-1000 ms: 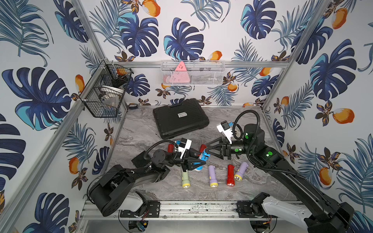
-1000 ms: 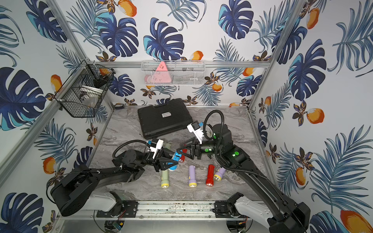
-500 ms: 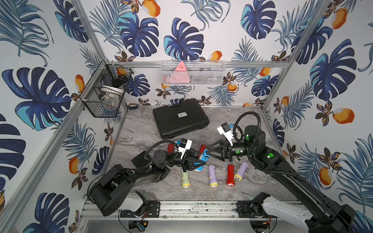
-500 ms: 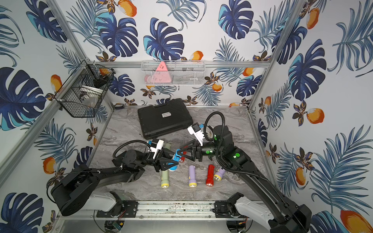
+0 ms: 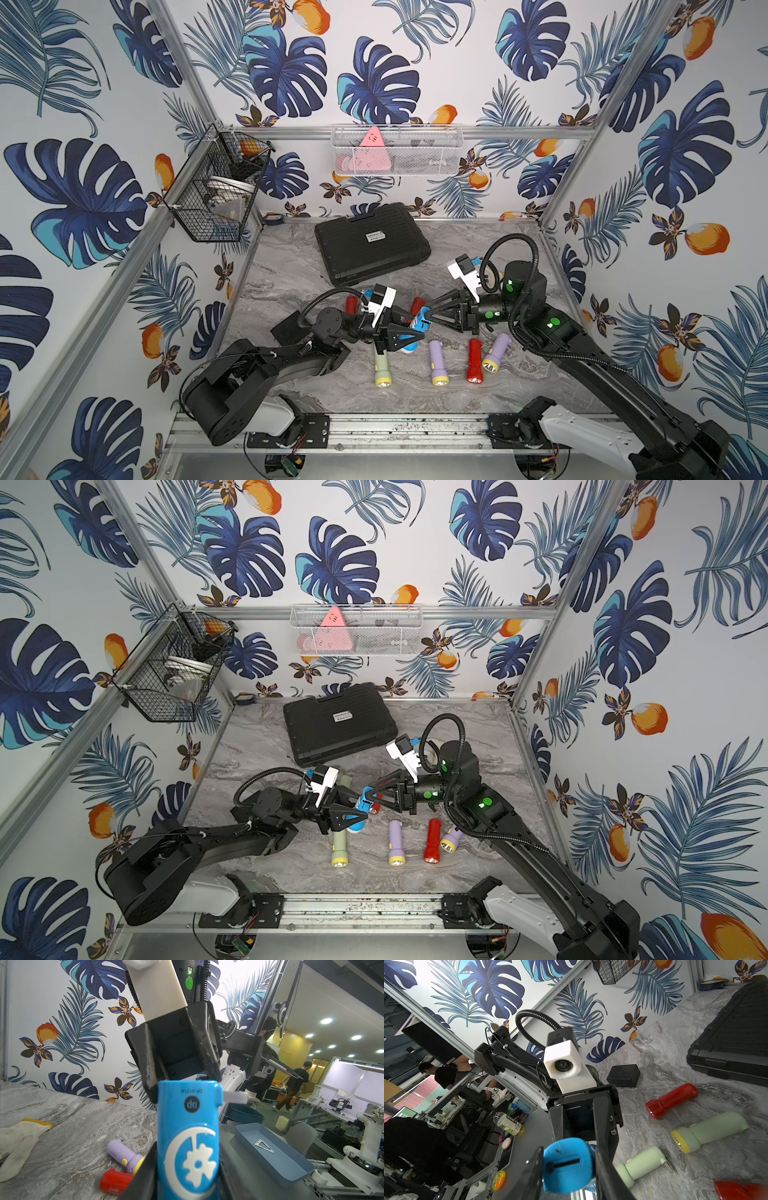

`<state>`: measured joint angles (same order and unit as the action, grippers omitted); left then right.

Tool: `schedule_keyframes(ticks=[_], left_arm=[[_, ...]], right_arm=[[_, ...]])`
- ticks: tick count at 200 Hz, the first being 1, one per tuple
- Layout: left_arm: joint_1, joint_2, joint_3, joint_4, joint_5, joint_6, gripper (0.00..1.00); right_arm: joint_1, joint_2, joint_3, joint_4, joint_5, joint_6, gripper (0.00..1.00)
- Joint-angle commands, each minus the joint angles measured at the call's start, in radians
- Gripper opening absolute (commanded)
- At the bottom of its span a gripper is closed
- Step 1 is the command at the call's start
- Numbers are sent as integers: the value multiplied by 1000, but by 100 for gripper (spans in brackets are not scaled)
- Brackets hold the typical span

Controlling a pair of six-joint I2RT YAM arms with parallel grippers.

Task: Close the plug at the bottom of the flashlight
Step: Close the plug of the flashlight.

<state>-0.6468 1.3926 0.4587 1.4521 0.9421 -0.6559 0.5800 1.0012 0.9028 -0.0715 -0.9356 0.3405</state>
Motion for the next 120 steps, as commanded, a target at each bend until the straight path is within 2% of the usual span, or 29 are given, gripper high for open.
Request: schedule_keyframes(ticks=[1,77,120], left_arm=[[0,-10,8,90,-18,-2,0],[9,-45,20,88,-32,-4,0],[7,-43,28,88,-24,-16,0]], right_arm=[[2,4,-4,-27,-7,-4,30],[3,11,-60,5,-19,33,20],[2,28,-58,16,-38,32,10]])
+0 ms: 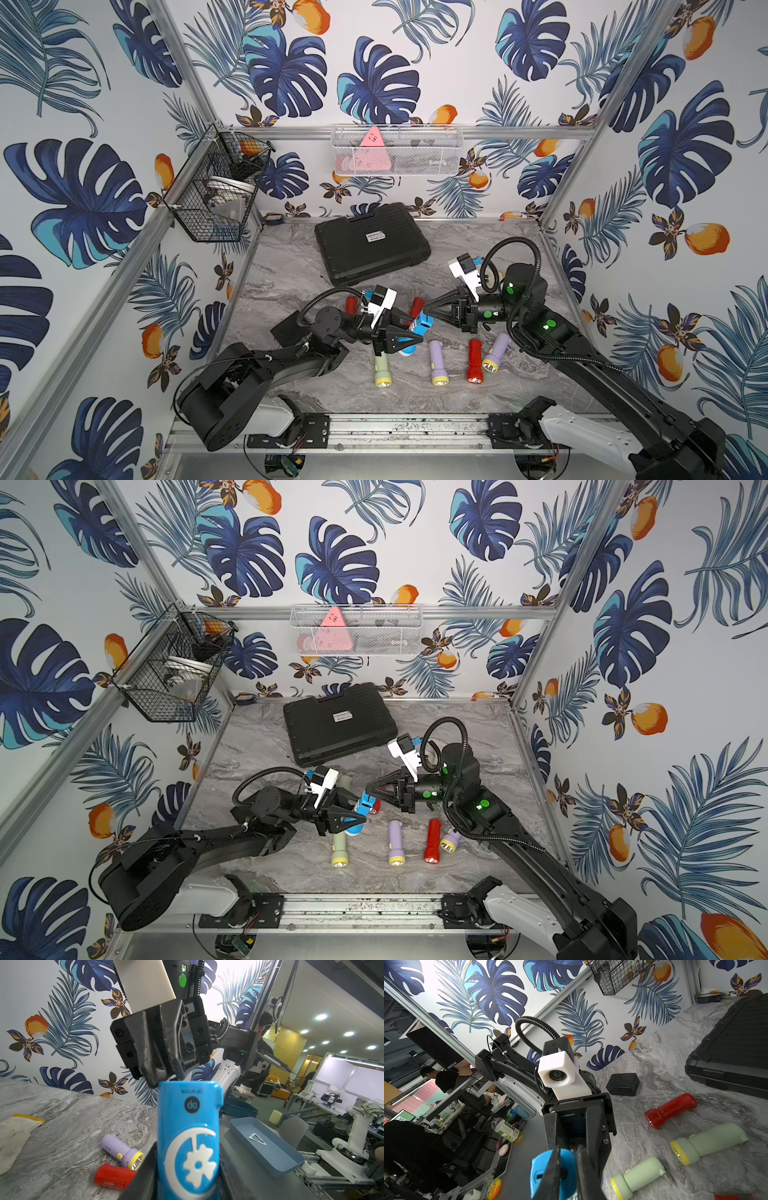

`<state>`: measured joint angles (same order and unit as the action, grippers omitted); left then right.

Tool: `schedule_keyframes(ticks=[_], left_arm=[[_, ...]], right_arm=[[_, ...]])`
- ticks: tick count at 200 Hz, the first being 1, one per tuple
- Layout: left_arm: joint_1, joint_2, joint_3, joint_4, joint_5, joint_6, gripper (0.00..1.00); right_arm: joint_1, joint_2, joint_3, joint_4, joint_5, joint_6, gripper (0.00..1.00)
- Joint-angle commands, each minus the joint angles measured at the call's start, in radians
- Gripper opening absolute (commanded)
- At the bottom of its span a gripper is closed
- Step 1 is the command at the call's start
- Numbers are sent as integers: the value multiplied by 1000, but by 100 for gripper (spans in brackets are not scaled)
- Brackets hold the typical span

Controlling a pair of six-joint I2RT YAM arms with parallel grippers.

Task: Close the plug at the bottom of the flashlight
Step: Close the plug of the flashlight.

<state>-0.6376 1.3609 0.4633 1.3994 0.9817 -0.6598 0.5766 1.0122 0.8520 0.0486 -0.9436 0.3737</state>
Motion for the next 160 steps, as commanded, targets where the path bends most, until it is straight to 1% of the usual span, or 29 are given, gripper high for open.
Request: schedule_keyframes(ticks=[1,12,36,49,96,160], left_arm=[[-1,-12,23,141,-64,-12,0],[1,-16,21,141,-67,-6,0],[4,-23,17,141,-71,-2,0],[6,-27,17,141,-72,-3,0],[7,-47,9,141,-72,-1,0],[7,-52,-17,141,-88,8,0]], right_arm=[[6,17,-9,-104,-30,-1,10],[6,20,-11,-98,-32,2,8],[6,22,-14,-93,-35,2,2],[6,27,-9,-102,-34,-5,0],[6,41,38,-183,-14,-64,0],[3,64,143,-322,77,-177,0]])
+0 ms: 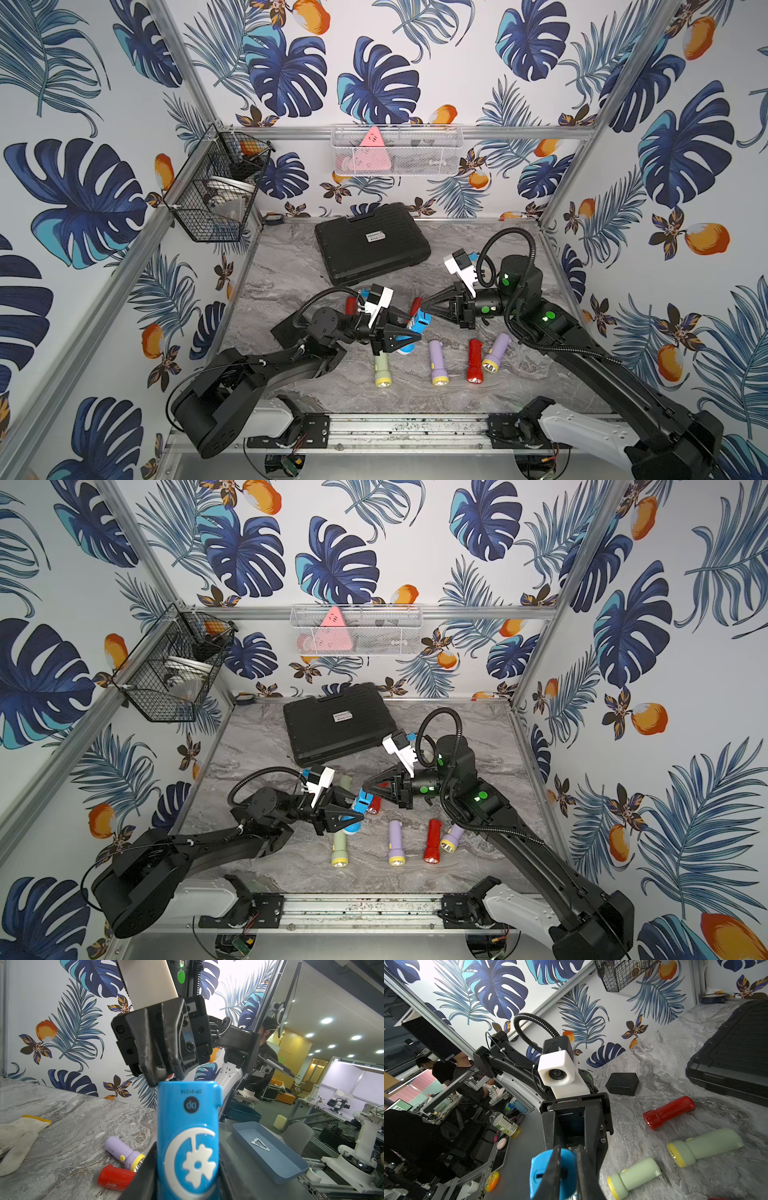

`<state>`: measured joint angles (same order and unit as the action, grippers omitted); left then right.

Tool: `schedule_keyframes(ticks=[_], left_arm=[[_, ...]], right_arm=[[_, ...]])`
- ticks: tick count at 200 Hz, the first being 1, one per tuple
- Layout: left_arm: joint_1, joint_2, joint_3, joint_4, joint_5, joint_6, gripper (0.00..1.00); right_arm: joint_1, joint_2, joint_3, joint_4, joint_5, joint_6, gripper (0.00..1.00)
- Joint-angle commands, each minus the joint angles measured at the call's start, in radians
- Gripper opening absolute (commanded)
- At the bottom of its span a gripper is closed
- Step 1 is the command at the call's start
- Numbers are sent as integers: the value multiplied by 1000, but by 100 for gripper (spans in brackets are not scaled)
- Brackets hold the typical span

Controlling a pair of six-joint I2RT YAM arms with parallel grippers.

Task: Close the plug at the bottom of the flashlight
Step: Close the plug of the flashlight.

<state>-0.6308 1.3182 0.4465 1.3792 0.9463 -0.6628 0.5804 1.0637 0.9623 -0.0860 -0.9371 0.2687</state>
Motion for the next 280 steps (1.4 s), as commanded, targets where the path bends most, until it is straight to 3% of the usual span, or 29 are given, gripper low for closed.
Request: schedule_keyframes(ticks=[1,41,82,108,139,166,202,252,280], left_arm=[[0,-9,0,161,-53,11,0],[-1,-9,-3,161,-59,15,0],[-1,-7,-7,160,-66,11,0],[-1,-8,-8,124,-88,25,0],[-3,-37,7,-57,-162,98,0],[-34,-103,44,-366,-308,232,0],[-189,-140,198,-932,-695,460,0],[-325,38,366,-1143,-1017,357,0],[-378,170,511,-1301,-1173,276,0]], right_arm=[[-1,14,34,-189,73,-74,0],[-5,25,119,-292,174,-148,0],[-10,17,151,-313,336,-162,12],[-10,3,142,-310,492,-134,29],[-10,-32,74,-291,796,-53,54],[-14,-60,-6,-289,1001,11,67],[-46,-57,-65,-323,1134,81,79],[-168,-88,-120,-326,1150,152,95],[-295,-123,-151,-329,1026,165,100]])
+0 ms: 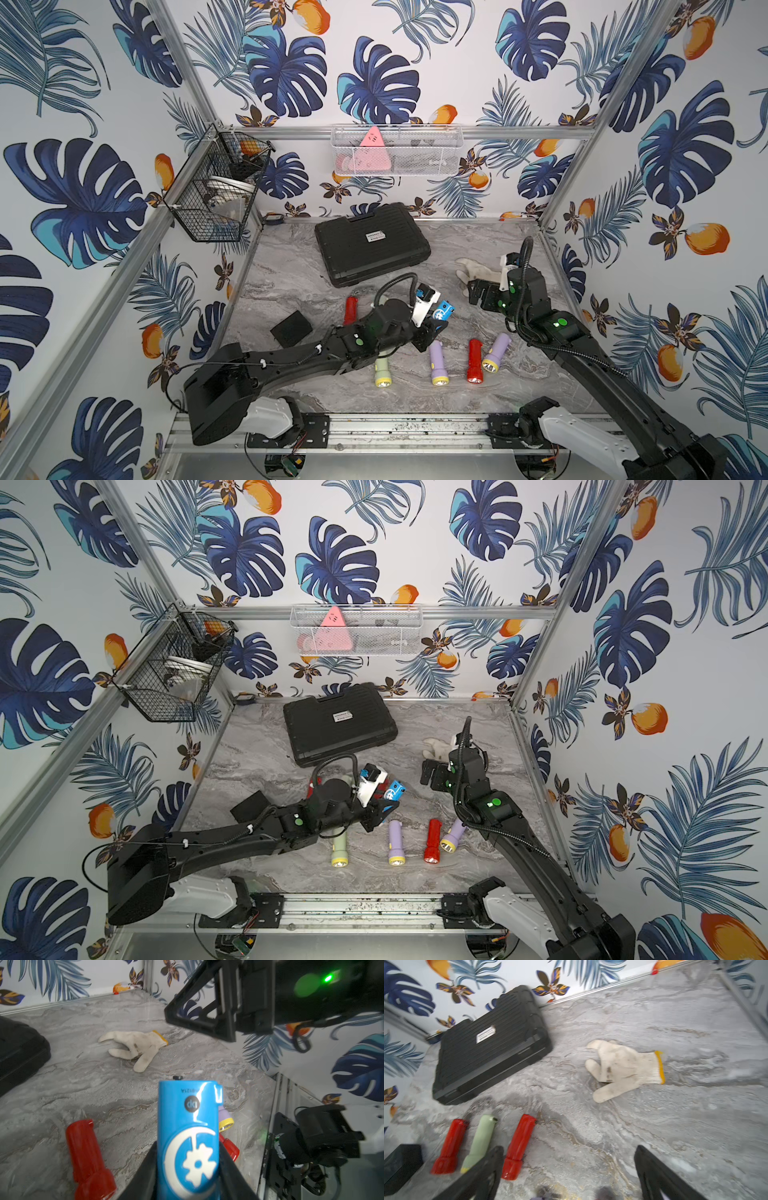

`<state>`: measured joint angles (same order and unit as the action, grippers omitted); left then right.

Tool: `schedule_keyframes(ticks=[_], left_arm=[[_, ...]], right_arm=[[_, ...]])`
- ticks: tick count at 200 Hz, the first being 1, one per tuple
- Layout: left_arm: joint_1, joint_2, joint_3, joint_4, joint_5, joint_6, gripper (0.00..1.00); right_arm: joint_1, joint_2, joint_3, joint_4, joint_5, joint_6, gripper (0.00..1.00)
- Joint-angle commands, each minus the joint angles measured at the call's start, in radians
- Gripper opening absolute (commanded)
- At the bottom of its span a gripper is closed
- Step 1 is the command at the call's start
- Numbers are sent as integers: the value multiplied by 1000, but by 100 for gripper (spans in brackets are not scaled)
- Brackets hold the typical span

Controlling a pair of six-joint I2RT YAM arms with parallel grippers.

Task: Close the plug at the bottom of the flashlight
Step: Close the plug of the flashlight, then place the flashlight at the center of the board.

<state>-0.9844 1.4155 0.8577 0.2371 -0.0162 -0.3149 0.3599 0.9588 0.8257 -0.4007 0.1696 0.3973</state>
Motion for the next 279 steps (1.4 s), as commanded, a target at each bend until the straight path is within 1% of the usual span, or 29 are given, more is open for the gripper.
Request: schedule_keyframes(ticks=[1,21,50,65,95,124,136,154,176,205,236,261,279], left_arm=[[-25,80,103,-165,-214,-74,0],[-33,179,210,-266,-262,-135,0],[-35,292,322,-336,-310,-208,0],[-36,359,387,-368,-327,-224,0],[-34,484,488,-383,-345,-272,0],[-25,618,614,-440,-337,-298,0],[-18,660,642,-439,-330,-307,0],[-2,711,680,-439,-327,-323,0],[15,771,745,-481,-332,-334,0],[21,821,805,-512,-362,-343,0],[36,886,881,-567,-357,-363,0],[39,913,897,-578,-355,-379,0],[41,923,902,-578,-349,-389,9]], right_arm=[[-78,-18,-16,-14,-85,37,100],[-143,-13,-30,-19,-156,47,100],[-192,-7,-49,0,-192,67,100],[-213,-8,-53,8,-214,72,100],[-234,-11,-53,8,-245,77,100],[-240,-25,-56,2,-235,80,100],[-242,-30,-54,-1,-234,80,100],[-243,-35,-59,2,-241,83,100],[-243,-34,-54,2,-255,82,100],[-243,-24,-59,10,-269,86,100],[-243,-23,-58,10,-274,86,100],[-243,-24,-55,3,-272,84,100],[-243,-23,-54,2,-272,83,100]])
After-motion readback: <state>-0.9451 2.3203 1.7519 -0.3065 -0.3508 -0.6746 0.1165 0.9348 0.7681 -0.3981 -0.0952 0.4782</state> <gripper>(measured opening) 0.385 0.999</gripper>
